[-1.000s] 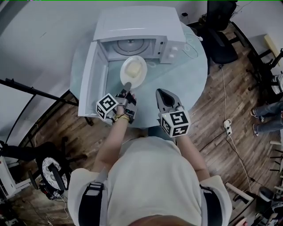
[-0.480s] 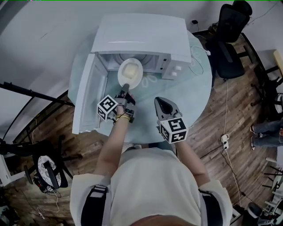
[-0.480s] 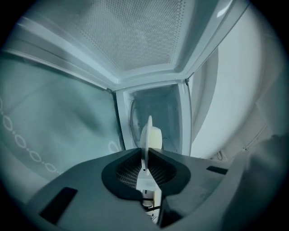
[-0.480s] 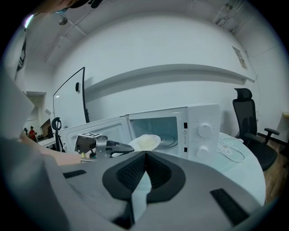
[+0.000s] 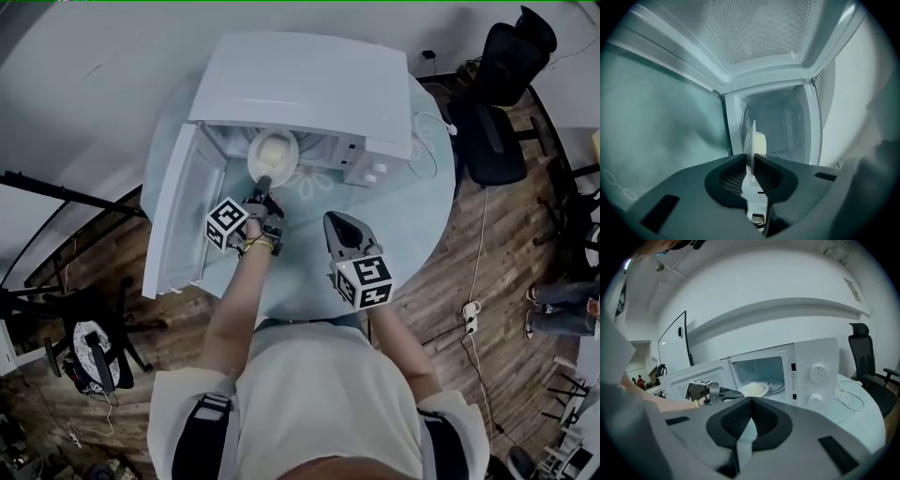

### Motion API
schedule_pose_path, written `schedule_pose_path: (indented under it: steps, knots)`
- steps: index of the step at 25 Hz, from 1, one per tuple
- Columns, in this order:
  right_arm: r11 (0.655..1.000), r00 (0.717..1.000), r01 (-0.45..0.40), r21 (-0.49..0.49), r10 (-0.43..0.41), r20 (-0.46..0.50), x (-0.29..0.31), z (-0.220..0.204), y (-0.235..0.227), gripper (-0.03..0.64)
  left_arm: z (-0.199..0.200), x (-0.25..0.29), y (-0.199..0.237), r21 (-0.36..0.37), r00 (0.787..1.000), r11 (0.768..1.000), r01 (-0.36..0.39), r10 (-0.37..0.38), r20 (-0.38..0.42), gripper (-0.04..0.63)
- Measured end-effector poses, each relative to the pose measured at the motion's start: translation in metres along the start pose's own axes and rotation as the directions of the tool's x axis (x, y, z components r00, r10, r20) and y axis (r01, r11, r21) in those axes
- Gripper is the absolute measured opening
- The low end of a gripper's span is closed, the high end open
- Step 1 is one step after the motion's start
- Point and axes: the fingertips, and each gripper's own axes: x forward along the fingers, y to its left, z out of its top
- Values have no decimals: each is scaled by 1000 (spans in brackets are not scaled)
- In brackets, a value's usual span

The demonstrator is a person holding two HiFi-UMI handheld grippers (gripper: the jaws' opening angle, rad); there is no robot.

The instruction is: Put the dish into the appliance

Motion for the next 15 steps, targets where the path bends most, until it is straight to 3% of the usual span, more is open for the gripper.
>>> schedule_pose_path:
  steps: [15]
  knots:
    - [998, 998, -49, 38, 50, -30, 20, -6, -15, 5, 13, 56, 1, -6, 998, 999, -46, 46, 33, 40]
